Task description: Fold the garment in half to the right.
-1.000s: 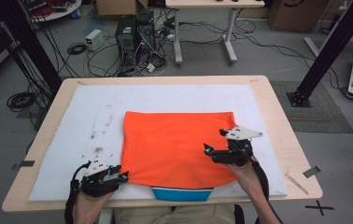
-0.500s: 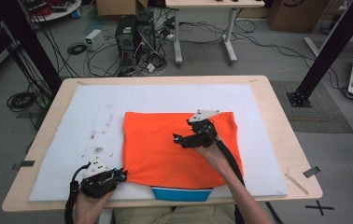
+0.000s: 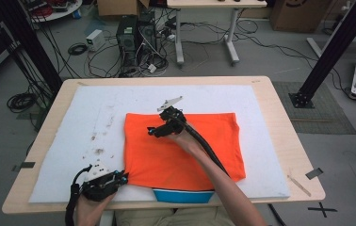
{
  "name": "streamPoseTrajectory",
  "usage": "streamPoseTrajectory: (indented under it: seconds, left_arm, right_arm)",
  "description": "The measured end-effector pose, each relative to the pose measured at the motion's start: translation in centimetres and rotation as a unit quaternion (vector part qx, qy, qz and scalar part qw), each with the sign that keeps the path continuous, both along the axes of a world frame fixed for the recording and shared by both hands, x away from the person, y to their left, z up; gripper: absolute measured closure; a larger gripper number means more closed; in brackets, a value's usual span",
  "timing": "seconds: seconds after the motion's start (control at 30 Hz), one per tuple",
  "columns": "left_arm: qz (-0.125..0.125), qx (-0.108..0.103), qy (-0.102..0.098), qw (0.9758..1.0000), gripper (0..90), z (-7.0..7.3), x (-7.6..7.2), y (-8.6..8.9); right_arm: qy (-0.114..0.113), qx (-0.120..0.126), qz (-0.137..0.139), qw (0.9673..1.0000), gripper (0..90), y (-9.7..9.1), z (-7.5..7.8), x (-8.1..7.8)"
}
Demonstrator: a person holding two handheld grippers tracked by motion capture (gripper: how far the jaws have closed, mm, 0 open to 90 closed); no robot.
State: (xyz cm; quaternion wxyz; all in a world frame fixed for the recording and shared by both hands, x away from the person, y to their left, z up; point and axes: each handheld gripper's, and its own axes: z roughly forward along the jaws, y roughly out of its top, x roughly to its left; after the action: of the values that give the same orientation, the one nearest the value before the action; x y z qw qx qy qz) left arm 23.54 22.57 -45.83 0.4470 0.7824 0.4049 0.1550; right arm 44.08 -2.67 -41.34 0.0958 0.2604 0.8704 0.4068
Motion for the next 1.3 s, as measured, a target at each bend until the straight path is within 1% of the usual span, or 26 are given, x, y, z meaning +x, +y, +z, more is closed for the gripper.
streamPoseTrajectory:
  seconds: [0.1,0.13,0.2,0.27,0.37,0.47,0.53,0.67,0.7,0.77,0.87,0.93,0.97,1.03,1.2,1.3]
  left_arm:
    - [0.0,-0.003,0.0,1.0,80.2,0.0,0.0,0.0]
    - [-0.001,-0.004,0.0,1.0,80.2,-0.1,0.0,0.1]
    - [-0.001,-0.006,0.0,1.0,80.1,-0.1,-0.1,0.1]
    - [-0.002,-0.004,-0.003,1.0,80.1,-0.1,-0.1,0.1]
    - [-0.001,0.001,-0.007,1.0,80.1,-0.1,-0.2,0.0]
    - [-0.001,0.002,-0.009,1.0,80.1,-0.1,-0.2,0.0]
    - [-0.001,0.001,-0.009,1.0,80.1,-0.2,-0.2,0.0]
    - [-0.004,0.001,-0.009,1.0,80.1,-0.2,-0.2,0.0]
    - [-0.004,0.002,-0.01,0.9999,80.1,-0.2,-0.2,0.1]
    - [-0.004,0.0,-0.01,0.9999,80.1,-0.2,-0.2,0.0]
    - [-0.006,0.0,-0.01,0.9999,80.0,-0.2,-0.2,0.1]
    - [-0.006,-0.002,-0.01,0.9999,80.0,-0.3,-0.2,0.1]
    - [-0.005,-0.002,-0.01,0.9999,80.0,-0.3,-0.2,0.1]
    - [-0.006,-0.001,-0.012,0.9999,79.9,-0.3,-0.2,0.1]
    - [-0.007,-0.001,-0.011,0.9999,79.9,-0.3,-0.2,0.1]
    - [-0.007,-0.001,-0.012,0.9999,79.9,-0.3,-0.2,0.1]
  right_arm:
    - [0.006,-0.009,0.012,0.9999,20.3,1.8,-0.2,0.6]
    - [0.003,-0.01,0.017,0.9998,20.3,2.2,-0.2,0.8]
    - [0.001,-0.019,0.02,0.9996,20.3,3.5,-0.3,1.1]
    - [0.004,-0.019,0.025,0.9995,20.4,4.7,-0.7,1.7]
    - [0.017,-0.024,0.033,0.999,20.3,6.3,-1.3,2.7]
    - [0.02,-0.02,0.036,0.999,20.3,7.5,-1.8,3.6]
    - [0.021,-0.024,0.034,0.9989,20.3,8.1,-2.3,4.1]
    - [0.024,-0.027,0.032,0.9988,20.3,9.1,-3.1,5.1]
    - [0.027,-0.026,0.027,0.9989,20.3,9.4,-3.2,5.3]
    - [0.032,-0.026,0.026,0.9988,20.4,9.8,-3.4,5.7]
    - [0.028,-0.033,0.029,0.9987,20.8,10.3,-3.5,6.0]
    - [0.026,-0.036,0.03,0.9986,25.8,10.5,-3.5,6.2]
    - [0.024,-0.039,0.032,0.9985,27.0,10.6,-3.4,6.2]
    - [0.022,-0.04,0.039,0.9982,32.8,10.7,-3.4,6.1]
    - [0.025,-0.036,0.045,0.998,39.9,11.0,-3.4,6.3]
    - [0.03,-0.035,0.04,0.9981,43.1,11.2,-3.4,6.6]
